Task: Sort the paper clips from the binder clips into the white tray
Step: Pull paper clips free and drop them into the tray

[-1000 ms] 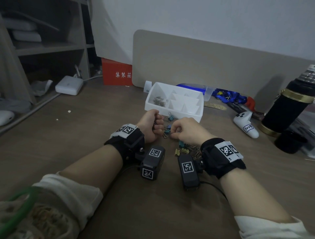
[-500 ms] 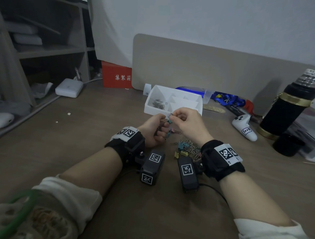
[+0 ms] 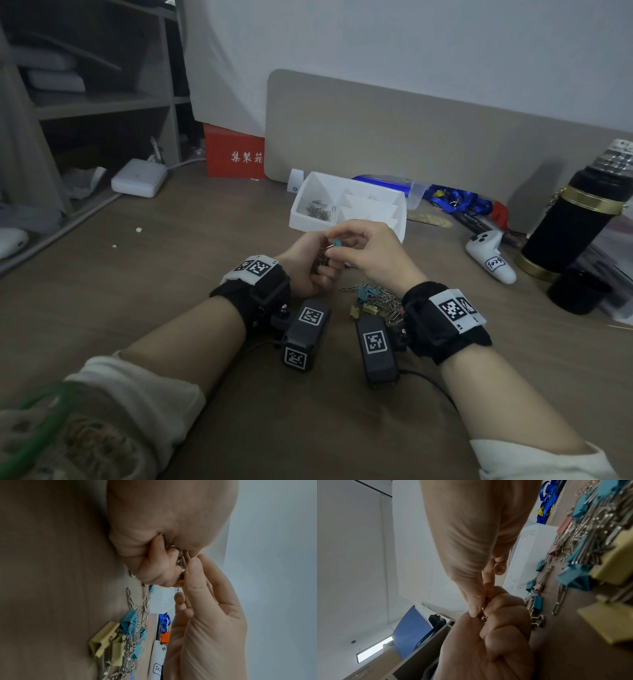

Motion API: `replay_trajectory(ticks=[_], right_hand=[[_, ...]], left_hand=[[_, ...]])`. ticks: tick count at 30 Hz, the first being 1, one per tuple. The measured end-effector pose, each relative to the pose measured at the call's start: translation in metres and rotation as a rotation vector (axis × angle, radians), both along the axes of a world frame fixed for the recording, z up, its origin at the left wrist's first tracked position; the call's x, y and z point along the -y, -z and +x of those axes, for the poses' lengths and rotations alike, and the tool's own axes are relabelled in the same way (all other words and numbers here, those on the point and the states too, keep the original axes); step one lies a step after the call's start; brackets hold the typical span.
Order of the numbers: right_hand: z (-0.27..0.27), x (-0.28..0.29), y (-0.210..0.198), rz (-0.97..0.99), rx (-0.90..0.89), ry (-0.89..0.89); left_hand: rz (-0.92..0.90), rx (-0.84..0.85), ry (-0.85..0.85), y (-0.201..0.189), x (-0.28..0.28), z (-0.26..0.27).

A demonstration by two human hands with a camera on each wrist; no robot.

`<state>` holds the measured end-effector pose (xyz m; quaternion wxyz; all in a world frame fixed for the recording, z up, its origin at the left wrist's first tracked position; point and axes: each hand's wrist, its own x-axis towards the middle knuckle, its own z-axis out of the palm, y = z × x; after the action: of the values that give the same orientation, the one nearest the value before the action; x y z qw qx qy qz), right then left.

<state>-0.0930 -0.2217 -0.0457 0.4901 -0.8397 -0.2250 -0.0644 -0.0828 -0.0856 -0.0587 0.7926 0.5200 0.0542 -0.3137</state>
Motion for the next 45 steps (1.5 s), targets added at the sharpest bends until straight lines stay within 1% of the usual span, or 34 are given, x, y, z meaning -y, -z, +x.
replay_trajectory(ticks=[5,10,14,16,20,22,24,28,36,39,42,43,45], right_hand=[[0.001,0.001,0.001,0.08,0.026,0.022],[0.001,0.0,0.0,0.132,0.074,0.043],[-0.002,-0.002,-0.003,0.123,0.135,0.059],[0.0,-0.001,-0.003,0.135,0.149,0.111],[0.006,0.005,-0.002,0.161,0.203,0.276],[0.009,0.01,-0.001,0.109,0.198,0.367],[0.012,0.015,0.002,0.008,0.158,0.427],[0.015,0.02,0.008,-0.156,0.031,0.459],[0.019,0.026,0.014,-0.267,-0.02,0.52],[0.02,0.027,0.016,-0.303,-0.051,0.533],[0.018,0.026,0.014,-0.338,-0.019,0.521],[0.016,0.025,0.012,-0.34,-0.014,0.494],[0.01,0.022,0.006,-0.34,-0.034,0.38]], left_hand=[[-0.037,-0.026,-0.03,0.001,-0.002,0.001],[-0.001,-0.015,-0.045,0.001,-0.002,0.001],[0.017,0.017,-0.054,0.001,-0.001,0.0],[0.032,0.026,-0.048,0.0,0.0,0.0],[0.033,0.004,-0.042,0.0,0.0,-0.001],[0.025,-0.009,-0.064,0.001,0.001,0.0],[0.021,-0.01,-0.102,0.001,0.001,0.0],[0.016,0.016,-0.158,0.001,0.0,0.001],[0.007,0.025,-0.178,0.002,0.001,0.002],[-0.004,0.009,-0.165,0.002,0.0,0.002],[-0.019,-0.007,-0.141,0.002,-0.001,0.002],[-0.024,-0.016,-0.137,0.002,-0.001,0.003],[-0.036,-0.029,-0.135,0.003,-0.002,0.004]])
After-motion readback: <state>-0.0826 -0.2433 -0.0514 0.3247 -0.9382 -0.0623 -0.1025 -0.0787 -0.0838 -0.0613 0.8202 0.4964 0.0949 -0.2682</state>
